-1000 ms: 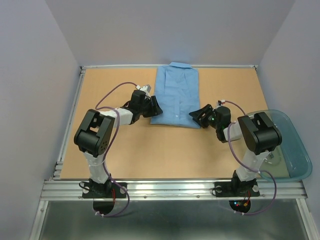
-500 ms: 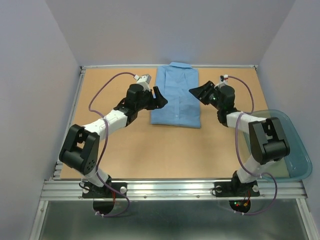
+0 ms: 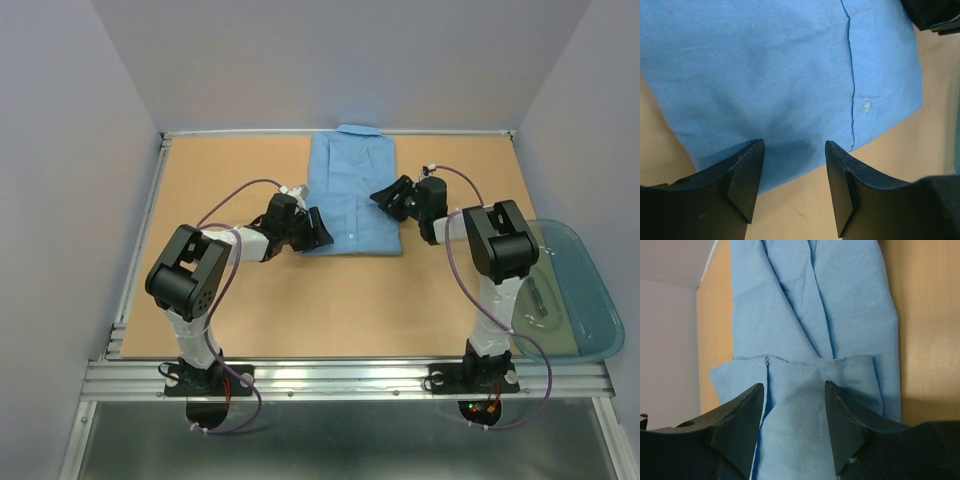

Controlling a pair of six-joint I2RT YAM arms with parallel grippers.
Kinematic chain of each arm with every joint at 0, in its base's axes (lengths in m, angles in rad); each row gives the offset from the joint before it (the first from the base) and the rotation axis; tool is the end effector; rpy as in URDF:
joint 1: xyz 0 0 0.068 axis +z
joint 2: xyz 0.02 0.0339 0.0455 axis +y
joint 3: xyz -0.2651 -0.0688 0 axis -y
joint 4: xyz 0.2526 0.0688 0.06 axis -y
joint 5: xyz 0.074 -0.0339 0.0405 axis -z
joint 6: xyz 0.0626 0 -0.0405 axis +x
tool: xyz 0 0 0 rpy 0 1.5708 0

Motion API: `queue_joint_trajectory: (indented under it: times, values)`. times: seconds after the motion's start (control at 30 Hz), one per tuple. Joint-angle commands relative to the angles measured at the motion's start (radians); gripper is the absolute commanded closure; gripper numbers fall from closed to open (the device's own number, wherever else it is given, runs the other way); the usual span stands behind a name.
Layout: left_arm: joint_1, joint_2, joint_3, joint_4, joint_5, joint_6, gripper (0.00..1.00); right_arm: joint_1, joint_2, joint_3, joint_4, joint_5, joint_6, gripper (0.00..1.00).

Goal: Fold and stack the long sleeve shirts
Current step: Fold the shirt

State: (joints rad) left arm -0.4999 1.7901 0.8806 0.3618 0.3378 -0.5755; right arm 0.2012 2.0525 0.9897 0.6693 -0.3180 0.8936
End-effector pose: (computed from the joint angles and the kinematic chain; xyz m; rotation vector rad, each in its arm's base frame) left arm 0.3356 -0.2069 0.1405 0.1295 2.2445 -0.9713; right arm 0.4286 0.1074 0.1057 0.4958 2.0300 1.0065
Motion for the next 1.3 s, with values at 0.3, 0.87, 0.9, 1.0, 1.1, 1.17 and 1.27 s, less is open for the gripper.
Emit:
queue_joint_trajectory:
  times: [0.3,0.87,0.9,1.0,1.1,1.17,1.27]
  values:
    - [-0.002,-0.221,0.145,-0.185,-0.177,0.135,0.21,-0.01,-0.334,-0.104,-0.059,-0.099,-0.072,0.42]
    - [0.018,0.258,0.549,-0.193,-0.168,0.229,0.26,0.041,-0.423,-0.628,0.173,-0.038,0.122,0.43]
    - [0.018,0.264,0.555,-0.193,-0.149,0.224,0.26,0.041,-0.426,-0.64,0.174,-0.035,0.125,0.43]
    - [0.015,0.241,0.557,-0.193,-0.129,0.218,0.26,0.041,-0.45,-0.69,0.171,-0.024,0.111,0.43]
    - [0.015,0.164,0.526,-0.193,-0.146,0.252,0.23,0.041,-0.524,-0.721,0.144,-0.016,0.081,0.43]
    - [0.015,0.094,0.502,-0.184,-0.184,0.304,0.19,0.041,-0.604,-0.674,0.012,-0.009,0.001,0.43]
    - [0.018,0.045,0.506,-0.17,-0.229,0.37,0.12,0.041,-0.699,-0.585,-0.184,0.054,-0.134,0.43]
